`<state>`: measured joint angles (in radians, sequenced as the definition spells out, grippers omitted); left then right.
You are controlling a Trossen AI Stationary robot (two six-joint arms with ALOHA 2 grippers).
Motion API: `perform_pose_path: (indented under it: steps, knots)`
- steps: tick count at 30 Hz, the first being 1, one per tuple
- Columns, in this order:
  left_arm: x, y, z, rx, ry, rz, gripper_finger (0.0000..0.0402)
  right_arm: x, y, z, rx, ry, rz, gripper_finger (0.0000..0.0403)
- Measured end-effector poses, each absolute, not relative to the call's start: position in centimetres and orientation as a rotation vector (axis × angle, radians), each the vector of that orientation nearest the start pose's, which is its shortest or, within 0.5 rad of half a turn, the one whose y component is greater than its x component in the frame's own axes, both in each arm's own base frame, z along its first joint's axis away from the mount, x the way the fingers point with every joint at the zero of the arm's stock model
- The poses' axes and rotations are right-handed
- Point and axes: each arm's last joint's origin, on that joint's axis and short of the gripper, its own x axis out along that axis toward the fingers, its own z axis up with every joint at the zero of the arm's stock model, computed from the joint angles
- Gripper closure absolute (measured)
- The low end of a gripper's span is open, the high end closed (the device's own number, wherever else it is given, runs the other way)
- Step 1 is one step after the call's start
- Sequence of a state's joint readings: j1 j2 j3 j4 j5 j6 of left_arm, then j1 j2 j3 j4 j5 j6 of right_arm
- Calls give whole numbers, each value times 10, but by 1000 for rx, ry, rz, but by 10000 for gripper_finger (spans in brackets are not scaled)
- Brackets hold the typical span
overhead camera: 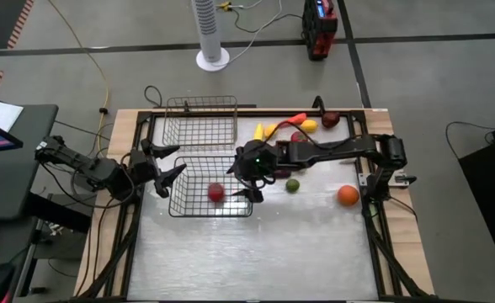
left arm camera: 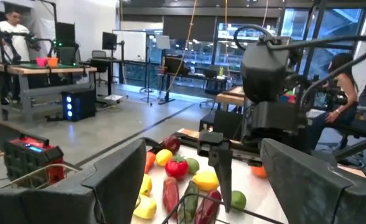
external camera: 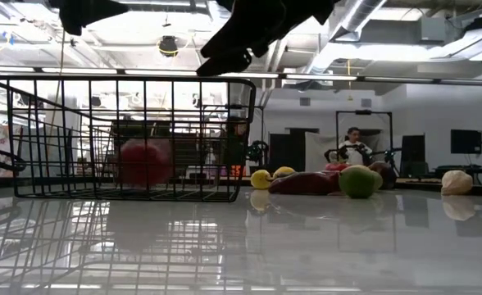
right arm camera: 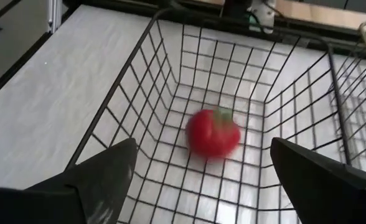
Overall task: Sort produce into baskets
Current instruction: Put the bottom red tomato into the bottom wire basket, then put the bottom green lime into the bottom wire basket
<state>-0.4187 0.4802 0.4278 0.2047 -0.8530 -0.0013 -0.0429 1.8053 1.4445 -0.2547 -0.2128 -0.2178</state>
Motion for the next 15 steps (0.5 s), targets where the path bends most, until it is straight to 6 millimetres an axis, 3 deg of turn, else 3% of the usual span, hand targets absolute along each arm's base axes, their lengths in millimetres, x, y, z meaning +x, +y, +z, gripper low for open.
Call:
perform_pose_path:
  steps: [5, 7, 11, 15]
  knots:
    - [117, -28, 286, -94, -127, 456, 97, 404, -20, 280, -144, 600, 214, 7]
    - [117, -27, 286, -91, -125, 477, 97, 397, -25, 293, -154, 572, 195, 7]
    - [117, -26, 286, -82, -118, 512, 97, 372, -35, 327, -158, 525, 146, 8]
    - [117, -26, 285, -75, -114, 514, 97, 339, -39, 340, -170, 580, 27, 11]
